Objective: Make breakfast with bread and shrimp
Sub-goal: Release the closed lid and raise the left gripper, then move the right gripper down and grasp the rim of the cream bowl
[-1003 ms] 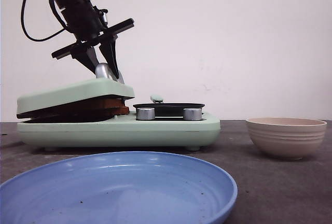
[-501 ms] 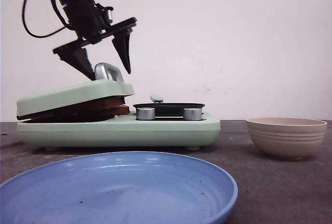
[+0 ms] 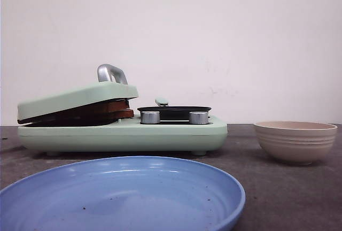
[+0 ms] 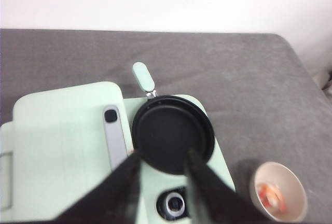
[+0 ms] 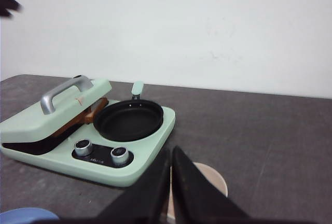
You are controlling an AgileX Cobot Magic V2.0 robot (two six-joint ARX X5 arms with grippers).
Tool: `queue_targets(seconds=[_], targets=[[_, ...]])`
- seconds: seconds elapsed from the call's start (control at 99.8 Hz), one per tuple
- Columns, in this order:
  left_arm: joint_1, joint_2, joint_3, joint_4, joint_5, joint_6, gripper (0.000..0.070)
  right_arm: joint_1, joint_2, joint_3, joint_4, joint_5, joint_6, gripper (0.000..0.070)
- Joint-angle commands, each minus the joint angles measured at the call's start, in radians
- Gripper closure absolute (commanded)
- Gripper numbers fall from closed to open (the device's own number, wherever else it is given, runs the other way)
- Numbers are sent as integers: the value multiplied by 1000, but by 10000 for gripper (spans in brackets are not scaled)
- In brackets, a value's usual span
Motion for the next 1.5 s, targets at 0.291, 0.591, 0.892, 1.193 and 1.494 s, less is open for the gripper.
queue_targets(seconds=[0.291,0.591,0.892,1.193,1.494], targets=[[-93,-373,21,-119,-35,55,686,4,214,5,24,-74,256,700],[-93,-592,21,-250,-145,73,685,-70,580,114,120,-102,196,700],[-93,-693,21,-436,-171,83,685,-377,963,368,111,-394,163,468],[-93,-722,21,-477,-256,83,685,-551,1246,406,46,-428,119,427],[-93,-721,6,-473,-256,74,685,-559,1381,405,74,-433,92,427]])
